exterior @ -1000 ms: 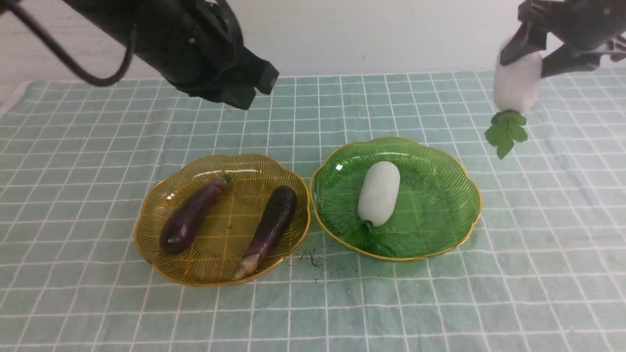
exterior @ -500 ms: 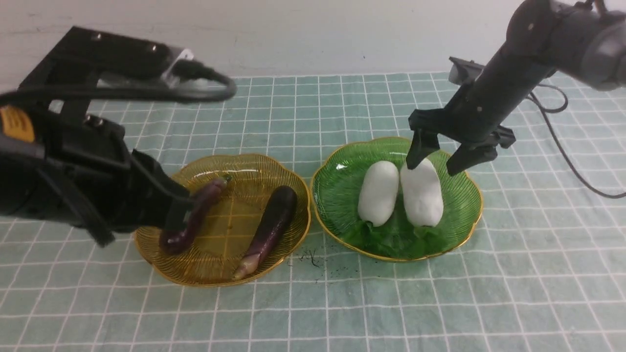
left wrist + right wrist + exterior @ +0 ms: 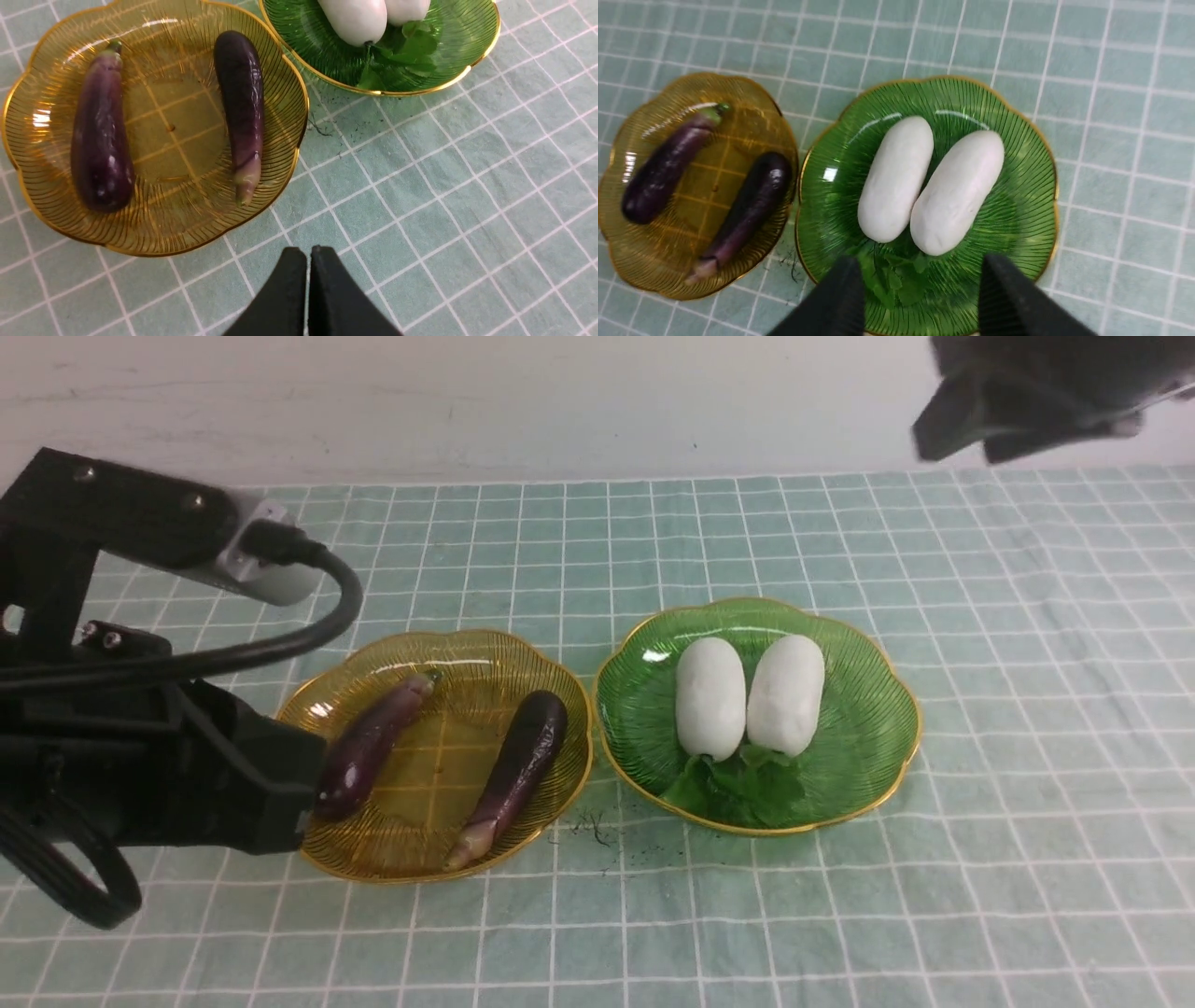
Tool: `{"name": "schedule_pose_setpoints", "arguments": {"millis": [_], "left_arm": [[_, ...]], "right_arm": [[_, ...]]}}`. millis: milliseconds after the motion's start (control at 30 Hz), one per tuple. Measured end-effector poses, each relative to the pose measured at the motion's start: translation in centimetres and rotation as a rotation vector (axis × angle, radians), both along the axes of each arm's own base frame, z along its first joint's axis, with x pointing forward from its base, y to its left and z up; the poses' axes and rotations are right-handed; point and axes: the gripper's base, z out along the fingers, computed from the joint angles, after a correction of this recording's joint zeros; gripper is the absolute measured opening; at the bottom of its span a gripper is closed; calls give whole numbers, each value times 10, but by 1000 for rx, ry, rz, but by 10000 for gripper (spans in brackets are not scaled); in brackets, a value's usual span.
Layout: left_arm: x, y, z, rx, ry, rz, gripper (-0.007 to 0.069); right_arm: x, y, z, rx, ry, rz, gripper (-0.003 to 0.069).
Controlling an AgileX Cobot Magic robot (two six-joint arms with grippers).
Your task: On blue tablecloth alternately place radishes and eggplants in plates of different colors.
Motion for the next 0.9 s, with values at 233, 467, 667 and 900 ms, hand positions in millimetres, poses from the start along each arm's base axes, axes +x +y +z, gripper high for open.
{"name": "schedule_pose_setpoints", "arguments": {"millis": [233,467,667,900], "left_arm": [[7,-2,0,-54,-85,26,-8],[10,-3,0,-64,-103,32,-8],[12,-3,-1,-65,-105,34,-8],[11,-2,0,-92,-165,48,-8]], "right_arm": [[-127,-31,20,14,-395,-74,-5],[-233,-60,-61,144,-988,-210,-14],[-269,-68,-105,183,-1165,-236,-14],[-282,-71,-122,91,-1252,-217,-14]]}}
